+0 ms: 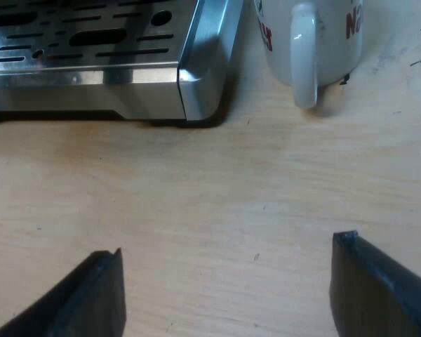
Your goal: Grind coffee beans and then tamp
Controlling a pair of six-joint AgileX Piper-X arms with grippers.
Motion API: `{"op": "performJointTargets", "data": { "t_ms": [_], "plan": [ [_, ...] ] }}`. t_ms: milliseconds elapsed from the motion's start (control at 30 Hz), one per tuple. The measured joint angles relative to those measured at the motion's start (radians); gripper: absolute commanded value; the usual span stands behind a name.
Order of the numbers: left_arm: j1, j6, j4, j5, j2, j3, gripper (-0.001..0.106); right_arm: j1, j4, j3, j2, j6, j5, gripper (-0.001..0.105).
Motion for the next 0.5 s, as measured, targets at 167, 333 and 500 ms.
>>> {"op": "performJointTargets", "data": {
  "t_ms": [167, 333, 500],
  "plan": [
    [0.0, 0.0, 0.0, 0.0, 0.0, 0.0, 0.078, 0.0, -0.015, 0.0, 0.0, 0.0, 0.0, 0.063],
    [0.0, 0.0, 0.0, 0.0, 0.0, 0.0, 0.078, 0.0, -0.015, 0.0, 0.0, 0.0, 0.0, 0.063],
    [0.0, 0.0, 0.0, 0.0, 0.0, 0.0, 0.078, 0.0, -0.015, 0.0, 0.0, 0.0, 0.0, 0.063]
  ]
}}
